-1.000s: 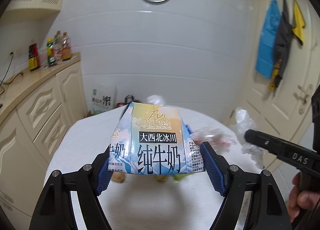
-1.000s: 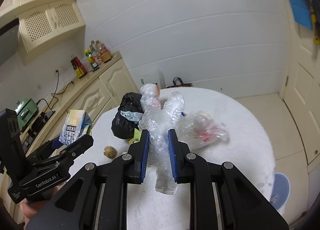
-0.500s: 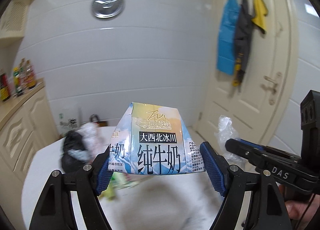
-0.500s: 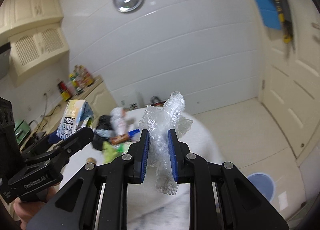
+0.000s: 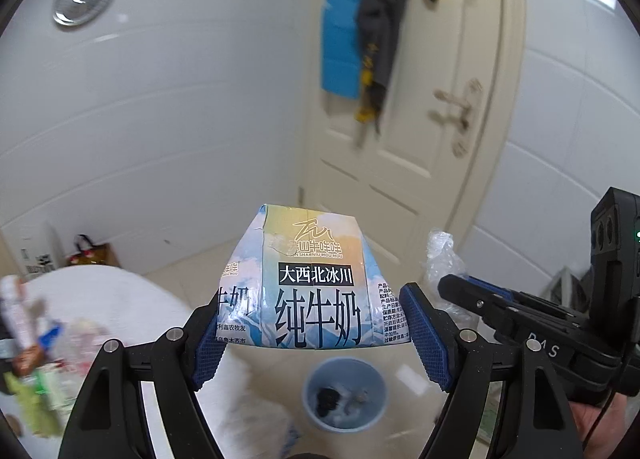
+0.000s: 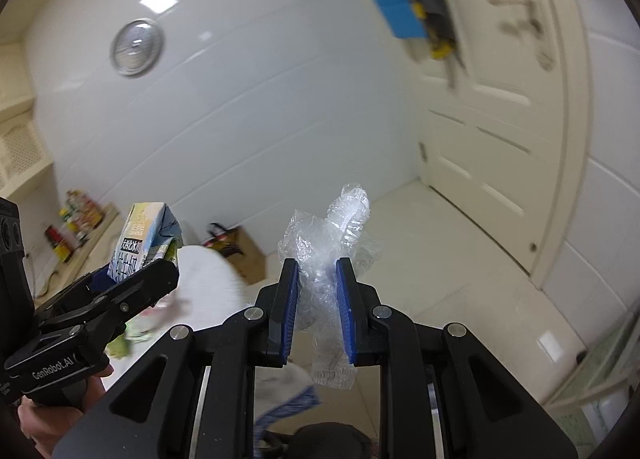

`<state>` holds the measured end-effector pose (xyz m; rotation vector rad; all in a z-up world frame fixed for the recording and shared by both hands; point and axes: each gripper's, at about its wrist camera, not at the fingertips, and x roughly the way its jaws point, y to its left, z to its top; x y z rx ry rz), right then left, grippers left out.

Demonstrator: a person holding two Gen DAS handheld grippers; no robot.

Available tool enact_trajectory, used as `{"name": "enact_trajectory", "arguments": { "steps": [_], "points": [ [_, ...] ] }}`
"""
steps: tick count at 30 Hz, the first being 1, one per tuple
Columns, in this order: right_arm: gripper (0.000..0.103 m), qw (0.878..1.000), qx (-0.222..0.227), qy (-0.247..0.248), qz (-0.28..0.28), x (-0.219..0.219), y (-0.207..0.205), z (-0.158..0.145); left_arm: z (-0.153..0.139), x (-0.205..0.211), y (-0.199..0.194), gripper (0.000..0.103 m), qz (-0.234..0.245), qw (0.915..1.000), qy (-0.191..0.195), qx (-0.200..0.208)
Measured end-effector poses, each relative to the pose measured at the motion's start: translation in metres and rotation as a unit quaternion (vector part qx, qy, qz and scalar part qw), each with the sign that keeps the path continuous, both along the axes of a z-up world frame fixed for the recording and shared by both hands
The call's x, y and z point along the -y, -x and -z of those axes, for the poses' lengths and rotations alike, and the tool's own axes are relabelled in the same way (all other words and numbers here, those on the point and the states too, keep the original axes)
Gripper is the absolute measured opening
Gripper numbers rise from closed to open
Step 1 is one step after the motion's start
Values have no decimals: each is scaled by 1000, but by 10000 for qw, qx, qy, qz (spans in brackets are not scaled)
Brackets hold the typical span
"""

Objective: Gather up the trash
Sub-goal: 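Carry the milk carton and bubble wrap with both tools over the blue bin, then open both tools to drop the carton and bubble wrap into the bin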

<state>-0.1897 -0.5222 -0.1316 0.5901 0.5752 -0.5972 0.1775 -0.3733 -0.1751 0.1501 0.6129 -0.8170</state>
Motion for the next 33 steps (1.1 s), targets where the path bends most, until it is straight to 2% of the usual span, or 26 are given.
{"name": "enact_trajectory", "arguments": {
  "steps": [8, 11, 16, 18, 21, 23, 24, 25, 28, 31, 33],
  "points": [
    [19, 9953, -463, -693, 486, 67, 22, 76, 63, 75, -49, 76, 553, 9932, -650, -796],
    [19, 9907, -679, -1030, 581, 91, 24, 114, 94, 91, -66, 76, 660, 9874, -935, -1095],
    [19, 9812, -951, -1527, 700, 116, 25, 172, 121, 137, -99, 75, 782, 9773, -1350, -1435],
    [19, 9769, -1035, -1715, 739, 124, 25, 191, 136, 144, -112, 67, 812, 9715, -1561, -1586],
    [23, 9710, -1175, -1920, 805, 131, 28, 214, 151, 159, -124, 69, 888, 9624, -1836, -1796],
    [26, 9674, -1266, -2005, 890, 133, 31, 226, 157, 164, -133, 74, 878, 9597, -1970, -1800],
    [35, 9658, -1295, -2041, 938, 135, 32, 231, 158, 166, -137, 81, 843, 9598, -2007, -1769],
    [52, 9646, -1292, -2081, 980, 132, 33, 232, 157, 165, -141, 84, 796, 9604, -2014, -1752],
    [86, 9621, -1242, -2138, 1151, 133, 40, 238, 152, 163, -149, 90, 689, 9629, -2015, -1658],
    [98, 9607, -1214, -2158, 1252, 132, 46, 241, 144, 165, -155, 97, 530, 9665, -2025, -1488],
    [103, 9598, -1233, -2125, 1355, 129, 50, 239, 137, 159, -159, 100, 453, 9682, -2005, -1423]
  ]
}}
